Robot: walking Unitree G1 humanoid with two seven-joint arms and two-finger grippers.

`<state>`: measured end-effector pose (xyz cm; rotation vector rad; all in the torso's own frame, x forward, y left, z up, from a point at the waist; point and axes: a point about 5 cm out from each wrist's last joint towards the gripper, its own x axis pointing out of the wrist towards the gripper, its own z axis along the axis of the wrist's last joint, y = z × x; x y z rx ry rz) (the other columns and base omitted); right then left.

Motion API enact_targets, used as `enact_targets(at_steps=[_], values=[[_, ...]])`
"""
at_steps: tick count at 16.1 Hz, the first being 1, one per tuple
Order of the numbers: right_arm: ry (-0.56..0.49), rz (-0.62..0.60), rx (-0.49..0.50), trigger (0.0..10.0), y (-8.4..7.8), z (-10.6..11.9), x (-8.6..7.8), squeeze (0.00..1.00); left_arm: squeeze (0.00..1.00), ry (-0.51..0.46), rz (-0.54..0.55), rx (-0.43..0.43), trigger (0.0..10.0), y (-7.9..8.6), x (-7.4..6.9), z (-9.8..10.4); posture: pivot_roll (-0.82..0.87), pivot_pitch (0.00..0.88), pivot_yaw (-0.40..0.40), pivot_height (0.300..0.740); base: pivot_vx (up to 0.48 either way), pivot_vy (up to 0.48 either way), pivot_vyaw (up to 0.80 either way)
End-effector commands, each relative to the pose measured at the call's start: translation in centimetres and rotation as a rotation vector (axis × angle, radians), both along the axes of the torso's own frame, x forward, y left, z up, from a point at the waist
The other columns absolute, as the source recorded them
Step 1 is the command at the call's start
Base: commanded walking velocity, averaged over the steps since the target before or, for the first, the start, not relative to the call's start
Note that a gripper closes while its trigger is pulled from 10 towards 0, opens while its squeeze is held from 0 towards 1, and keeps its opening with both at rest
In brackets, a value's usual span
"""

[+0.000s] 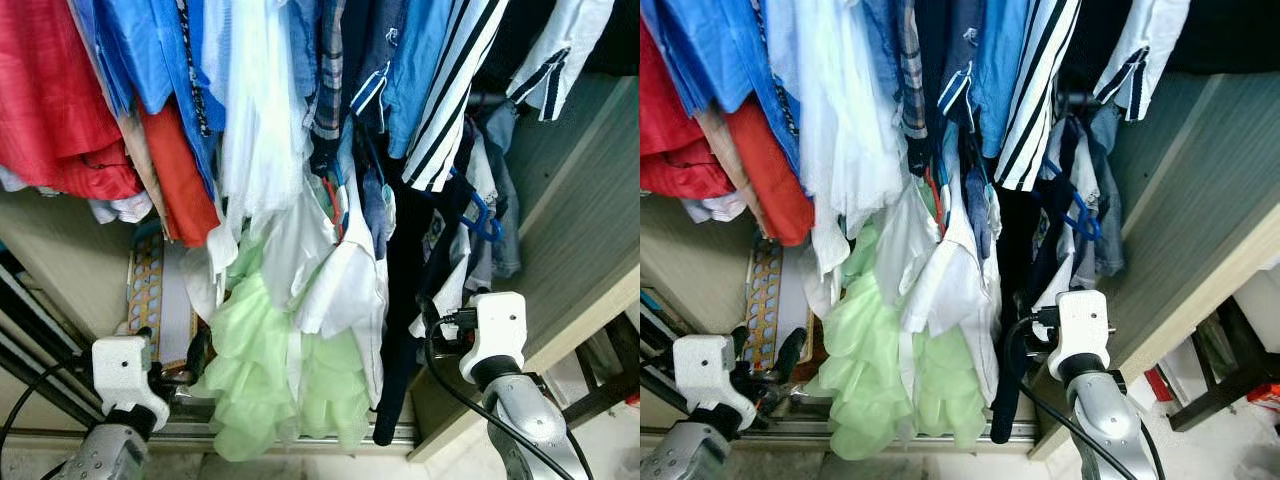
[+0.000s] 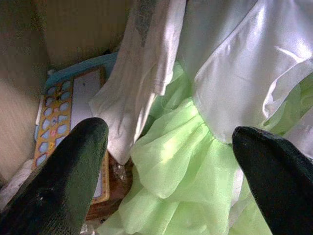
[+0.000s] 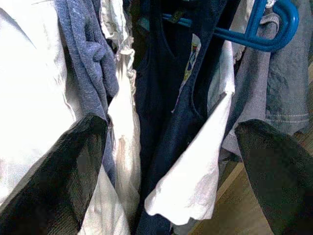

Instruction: Clean up the room

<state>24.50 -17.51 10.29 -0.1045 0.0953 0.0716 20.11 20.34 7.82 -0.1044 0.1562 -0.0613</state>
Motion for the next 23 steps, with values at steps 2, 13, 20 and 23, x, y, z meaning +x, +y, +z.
enact_targets(at_steps=[2,13,20,23], values=[[-0.037,0.009,-0.033,10.0,0.3,0.8,0.7,0.0,0.0,-0.022,-0.016,0.003,10.0,-0.5,0.6,0.4,0.03,0.083,-0.041,0.74,0.0,0.0,0.8],[-0.064,0.066,0.009,10.0,1.8,1.8,2.4,0.0,0.0,-0.038,0.061,0.135,10.0,-0.9,1.2,0.8,0.05,0.07,-0.05,0.74,0.0,0.0,0.8],[-0.103,0.067,0.004,10.0,2.3,2.2,2.8,0.0,0.0,-0.087,0.03,-0.052,10.0,-2.1,2.5,1.6,0.03,0.062,-0.037,0.74,0.0,0.0,0.8],[-0.101,0.017,-0.021,10.0,1.7,2.0,1.5,0.0,0.0,-0.047,0.01,-0.02,10.0,-2.3,2.2,0.9,0.03,0.067,-0.034,0.74,0.0,0.0,0.47]])
